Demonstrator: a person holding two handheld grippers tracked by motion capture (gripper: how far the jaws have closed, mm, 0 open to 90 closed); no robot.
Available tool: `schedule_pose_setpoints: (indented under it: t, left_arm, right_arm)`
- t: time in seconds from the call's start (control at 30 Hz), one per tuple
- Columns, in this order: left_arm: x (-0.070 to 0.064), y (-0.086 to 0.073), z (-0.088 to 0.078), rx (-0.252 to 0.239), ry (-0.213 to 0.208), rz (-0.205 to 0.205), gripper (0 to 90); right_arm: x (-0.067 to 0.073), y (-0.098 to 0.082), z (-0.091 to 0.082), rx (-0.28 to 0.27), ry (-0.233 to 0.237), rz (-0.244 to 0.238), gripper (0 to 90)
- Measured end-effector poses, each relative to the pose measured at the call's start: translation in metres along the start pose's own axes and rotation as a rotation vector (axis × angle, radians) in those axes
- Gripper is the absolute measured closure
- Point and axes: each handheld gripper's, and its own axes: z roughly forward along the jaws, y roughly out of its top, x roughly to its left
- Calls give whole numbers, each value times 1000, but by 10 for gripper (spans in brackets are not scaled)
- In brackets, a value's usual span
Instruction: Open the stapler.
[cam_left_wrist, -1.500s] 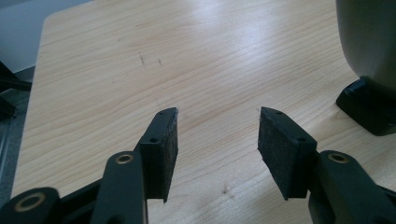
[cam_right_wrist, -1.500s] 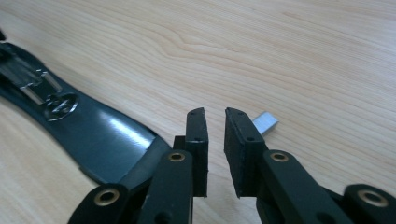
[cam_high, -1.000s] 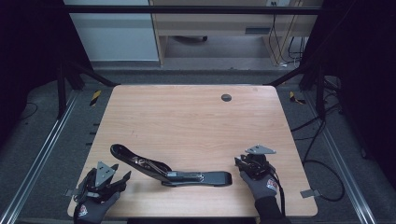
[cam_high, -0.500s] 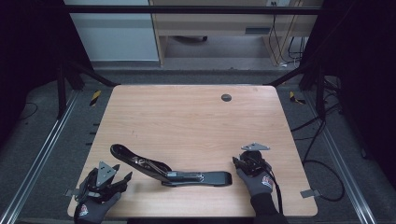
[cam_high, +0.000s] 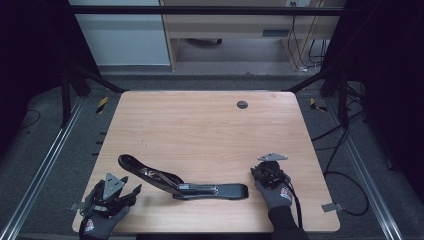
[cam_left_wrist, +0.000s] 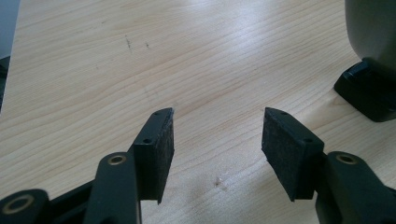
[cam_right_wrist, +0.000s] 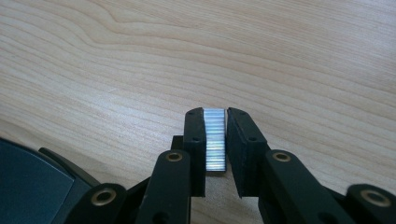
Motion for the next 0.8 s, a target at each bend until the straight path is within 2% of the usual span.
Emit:
schedule_pose_setpoints:
  t: [0.2, 0.4, 0.43, 0.5, 0.57, 0.8]
  left_arm:
    - [0, 0, 0, 0, -1, -1, 434]
    - [-1, 0, 0, 1, -2, 1, 433]
    - [-1, 0, 0, 0, -2, -1, 432]
    - [0, 0, 0, 2, -3, -1, 432]
    - [0, 0, -1, 2, -4, -2, 431]
    - [-1, 0, 0, 2, -4, -2, 430]
  right_arm:
    - [-5, 0, -10, -8, 44, -44, 784]
    - [-17, -15, -28, -5, 97, -120, 784]
    - [-17, -17, -31, 3, 112, -107, 784]
    - [-21, -23, -33, 2, 112, -159, 784]
    - [-23, -26, -36, 7, 110, -180, 784]
    - [-25, -32, -37, 38, 125, -191, 784]
